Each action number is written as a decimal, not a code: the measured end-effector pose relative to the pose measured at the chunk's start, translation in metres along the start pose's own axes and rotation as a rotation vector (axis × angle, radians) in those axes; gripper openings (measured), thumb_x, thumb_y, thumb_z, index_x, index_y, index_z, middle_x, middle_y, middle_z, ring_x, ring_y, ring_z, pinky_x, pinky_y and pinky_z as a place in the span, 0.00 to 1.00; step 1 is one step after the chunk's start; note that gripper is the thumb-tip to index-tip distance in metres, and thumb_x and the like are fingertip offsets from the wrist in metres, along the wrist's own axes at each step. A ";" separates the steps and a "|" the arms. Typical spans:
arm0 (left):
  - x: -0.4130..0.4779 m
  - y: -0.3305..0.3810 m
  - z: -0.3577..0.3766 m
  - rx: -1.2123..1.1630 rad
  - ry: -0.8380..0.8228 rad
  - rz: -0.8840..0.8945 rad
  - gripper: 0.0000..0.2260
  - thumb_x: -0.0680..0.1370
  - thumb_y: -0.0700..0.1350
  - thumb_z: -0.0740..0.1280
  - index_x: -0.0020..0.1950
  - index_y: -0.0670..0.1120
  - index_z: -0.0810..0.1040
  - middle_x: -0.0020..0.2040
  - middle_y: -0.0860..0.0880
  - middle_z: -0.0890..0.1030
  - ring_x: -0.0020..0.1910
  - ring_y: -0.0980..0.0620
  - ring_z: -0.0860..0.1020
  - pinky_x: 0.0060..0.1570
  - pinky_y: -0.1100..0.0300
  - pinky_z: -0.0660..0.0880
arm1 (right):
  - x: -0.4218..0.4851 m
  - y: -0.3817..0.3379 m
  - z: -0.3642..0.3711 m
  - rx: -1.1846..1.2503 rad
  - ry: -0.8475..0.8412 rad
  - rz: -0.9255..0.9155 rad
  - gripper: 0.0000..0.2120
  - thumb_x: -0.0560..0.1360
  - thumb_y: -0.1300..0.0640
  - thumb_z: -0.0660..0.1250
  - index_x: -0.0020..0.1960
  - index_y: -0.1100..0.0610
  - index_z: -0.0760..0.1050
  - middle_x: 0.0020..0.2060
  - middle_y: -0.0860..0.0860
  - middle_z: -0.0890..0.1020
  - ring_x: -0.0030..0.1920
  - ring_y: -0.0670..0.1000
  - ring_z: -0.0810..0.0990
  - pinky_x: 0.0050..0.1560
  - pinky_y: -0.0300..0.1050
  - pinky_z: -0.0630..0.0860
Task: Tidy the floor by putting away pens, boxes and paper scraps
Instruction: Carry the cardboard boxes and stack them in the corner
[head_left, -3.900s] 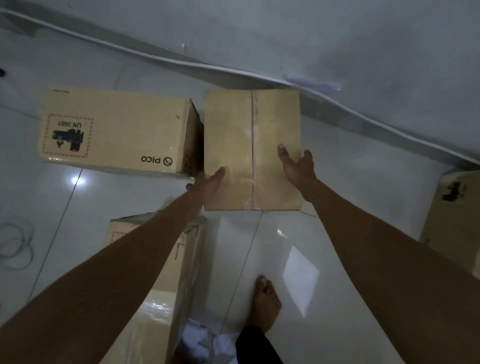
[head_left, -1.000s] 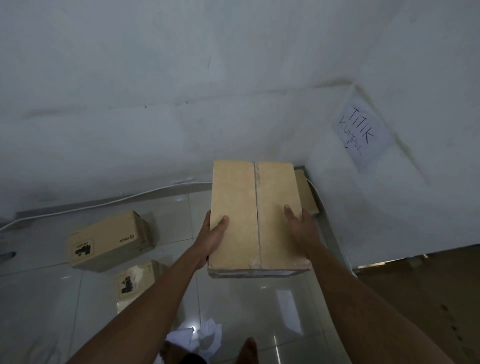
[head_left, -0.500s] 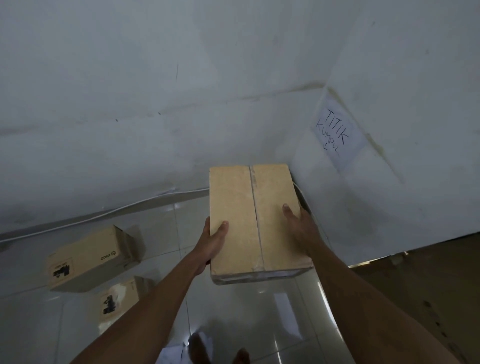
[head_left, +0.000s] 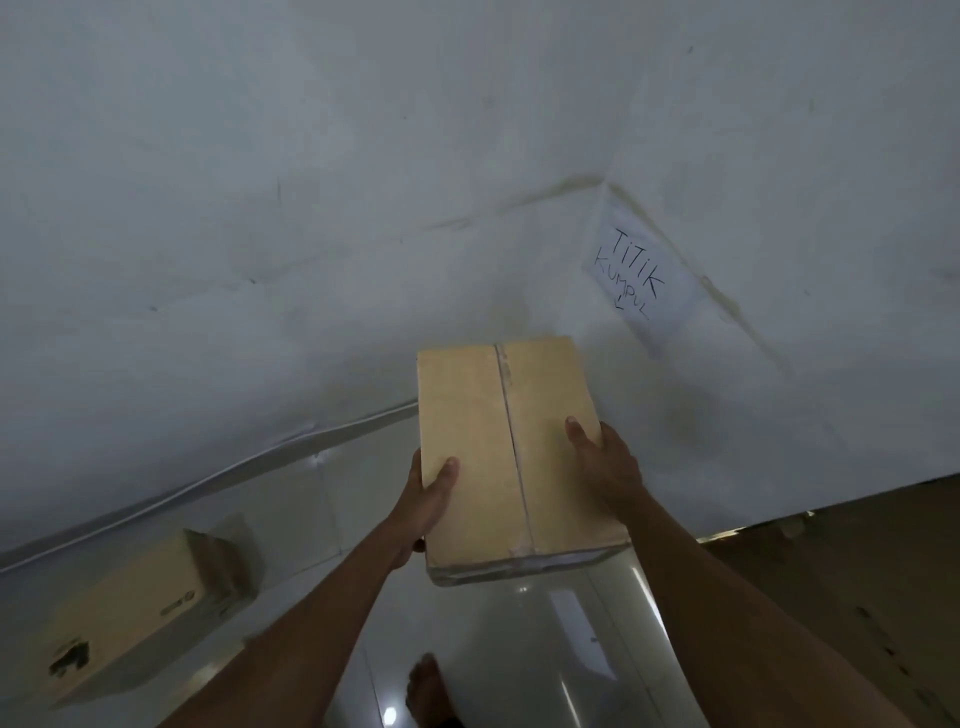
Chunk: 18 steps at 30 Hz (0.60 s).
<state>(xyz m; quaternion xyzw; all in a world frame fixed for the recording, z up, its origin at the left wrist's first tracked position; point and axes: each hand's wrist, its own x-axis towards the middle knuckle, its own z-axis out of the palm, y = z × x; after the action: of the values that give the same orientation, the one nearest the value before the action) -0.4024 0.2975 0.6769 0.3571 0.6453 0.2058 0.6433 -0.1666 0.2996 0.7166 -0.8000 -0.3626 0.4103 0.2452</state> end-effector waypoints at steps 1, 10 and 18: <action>0.005 0.002 0.000 0.000 -0.012 -0.011 0.26 0.76 0.65 0.58 0.72 0.63 0.56 0.66 0.52 0.72 0.59 0.46 0.75 0.51 0.47 0.75 | 0.002 -0.003 -0.001 0.006 0.000 0.005 0.30 0.77 0.38 0.58 0.73 0.54 0.65 0.69 0.55 0.71 0.69 0.59 0.69 0.67 0.51 0.64; 0.043 0.024 0.019 0.008 -0.072 -0.072 0.27 0.74 0.68 0.58 0.71 0.66 0.55 0.63 0.54 0.71 0.57 0.46 0.74 0.49 0.44 0.74 | 0.048 -0.006 -0.013 -0.013 0.035 0.014 0.30 0.77 0.38 0.59 0.74 0.53 0.62 0.71 0.55 0.69 0.71 0.59 0.66 0.70 0.53 0.61; 0.089 0.037 0.050 -0.044 -0.086 -0.032 0.26 0.76 0.64 0.59 0.72 0.64 0.56 0.65 0.53 0.72 0.58 0.48 0.75 0.44 0.50 0.76 | 0.118 0.016 -0.018 -0.051 0.025 0.085 0.35 0.76 0.35 0.58 0.76 0.52 0.59 0.74 0.54 0.65 0.73 0.59 0.63 0.72 0.54 0.58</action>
<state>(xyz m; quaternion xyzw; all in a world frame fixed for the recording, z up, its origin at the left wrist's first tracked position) -0.3385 0.3772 0.6384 0.3409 0.6181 0.1940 0.6813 -0.0983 0.3801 0.6596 -0.8258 -0.3357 0.4008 0.2115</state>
